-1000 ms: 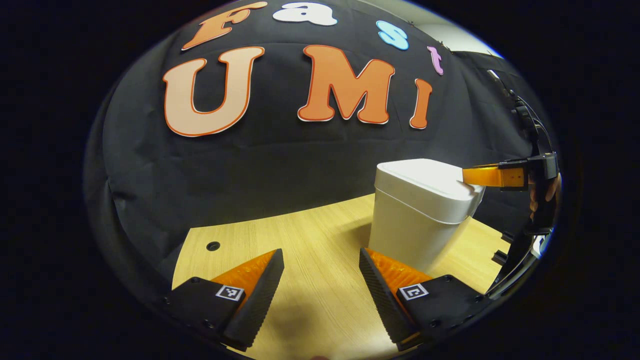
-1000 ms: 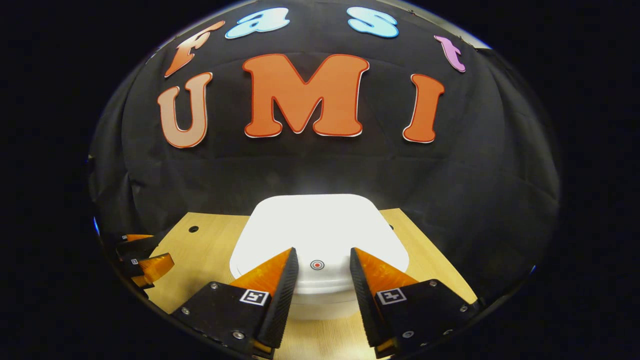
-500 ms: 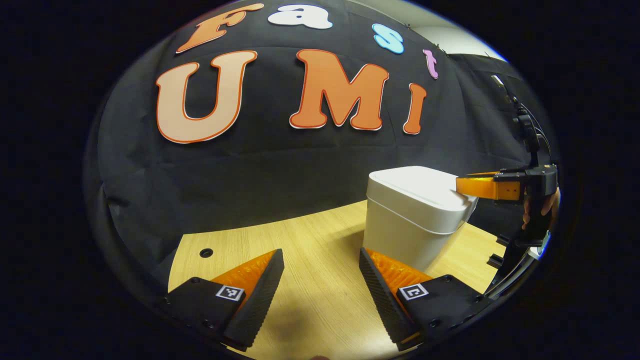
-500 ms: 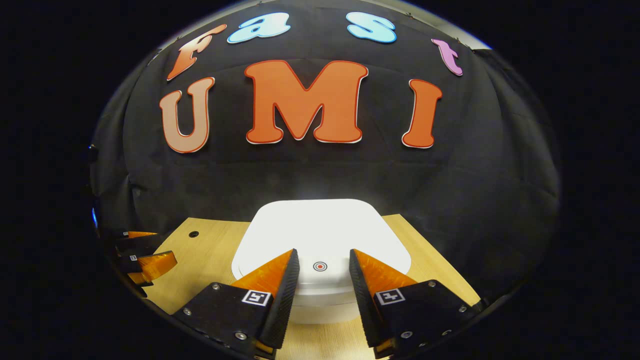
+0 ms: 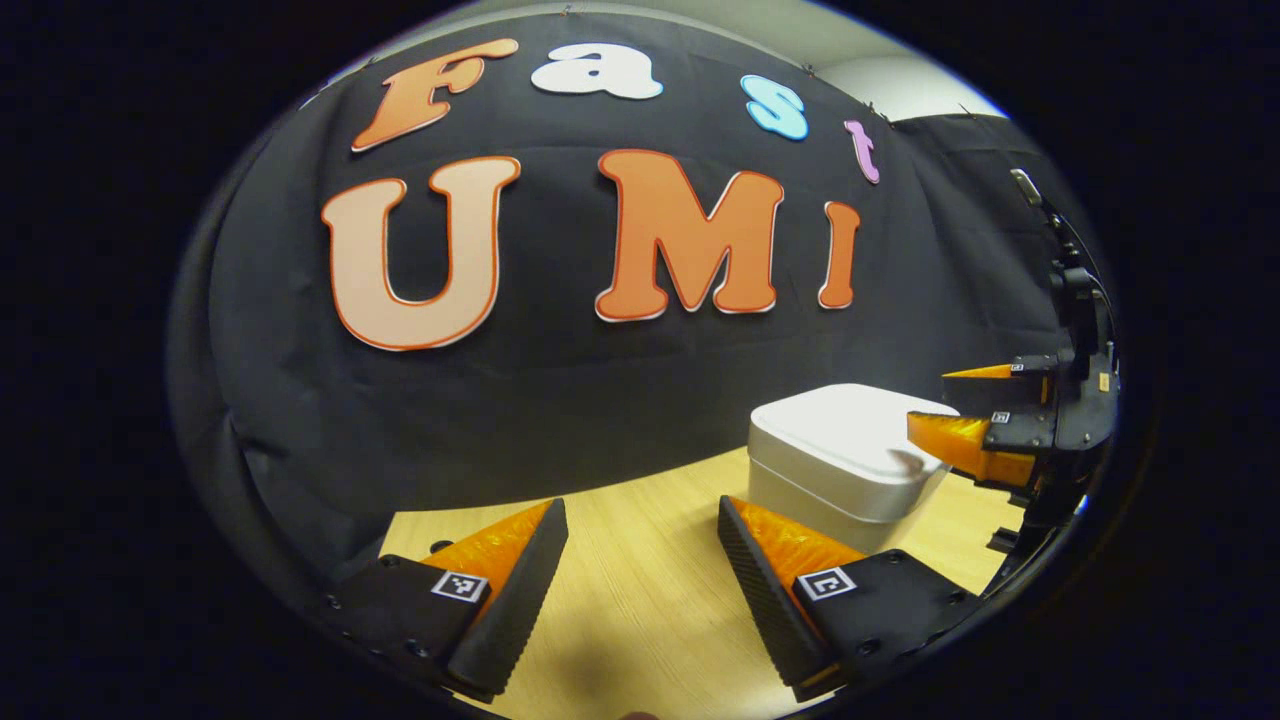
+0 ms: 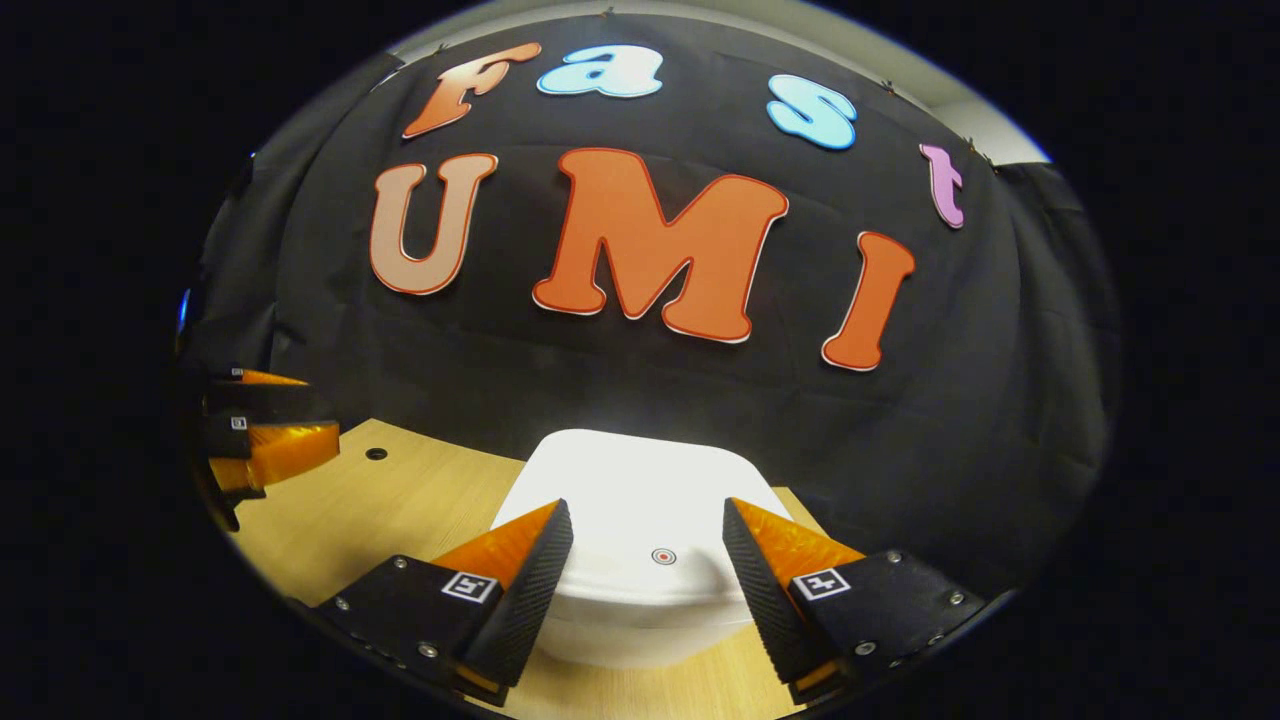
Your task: Press the lid of the desktop garbage bin to open it, pick up the crumpled paper on the desktop and throw it into the bin, then pick up the pop can on the desktop and drop it into the bin, and finally close the garbage bin lid.
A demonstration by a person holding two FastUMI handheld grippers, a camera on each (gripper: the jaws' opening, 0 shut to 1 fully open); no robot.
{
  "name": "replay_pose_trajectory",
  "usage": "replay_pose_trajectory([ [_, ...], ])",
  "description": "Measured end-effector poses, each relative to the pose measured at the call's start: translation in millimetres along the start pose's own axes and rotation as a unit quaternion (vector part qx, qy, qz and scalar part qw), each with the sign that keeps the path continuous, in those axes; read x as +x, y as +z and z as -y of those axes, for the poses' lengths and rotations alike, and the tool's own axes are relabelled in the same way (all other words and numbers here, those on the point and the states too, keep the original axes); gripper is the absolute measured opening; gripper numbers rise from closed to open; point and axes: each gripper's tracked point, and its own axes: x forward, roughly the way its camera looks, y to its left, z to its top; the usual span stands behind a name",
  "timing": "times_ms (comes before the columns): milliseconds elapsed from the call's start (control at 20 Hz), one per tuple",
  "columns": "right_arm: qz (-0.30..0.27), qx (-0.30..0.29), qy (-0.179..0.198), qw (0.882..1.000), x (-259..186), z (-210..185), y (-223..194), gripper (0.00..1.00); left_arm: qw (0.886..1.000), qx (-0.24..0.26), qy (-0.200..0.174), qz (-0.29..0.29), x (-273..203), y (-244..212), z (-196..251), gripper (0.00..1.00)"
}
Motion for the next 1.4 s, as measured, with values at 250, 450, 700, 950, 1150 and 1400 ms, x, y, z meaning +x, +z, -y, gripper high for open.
replay_pose_trajectory([
  [250, 0.037, -0.001, 0.047, 0.998, -5.9, -6.2, 22.2, 0.98, 0.997, -0.002, 0.063, 0.054, -15.0, 45.5, -7.7, 0.96],
  [450, 0.069, 0.019, 0.059, 0.996, -13.3, 0.4, 36.9, 0.98, 0.990, 0.005, 0.100, 0.101, -31.3, 79.1, -2.5, 0.96],
  [700, 0.085, 0.033, 0.067, 0.994, -22.4, 12.9, 37.0, 0.98, 0.984, -0.002, 0.128, 0.125, -50.2, 93.2, 9.4, 0.96],
  [950, 0.088, 0.036, 0.082, 0.992, -32.1, 11.8, 35.7, 0.98, 0.981, -0.027, 0.145, 0.128, -57.3, 97.8, 9.5, 0.96],
  [1150, 0.097, 0.028, 0.089, 0.991, -35.4, 10.0, 41.0, 0.98, 0.978, -0.029, 0.156, 0.133, -66.7, 102.1, 9.4, 0.98],
  [1400, 0.094, 0.049, 0.113, 0.988, -35.9, 0.8, 42.4, 0.98, 0.978, -0.023, 0.164, 0.124, -71.5, 95.4, 15.7, 0.97],
])
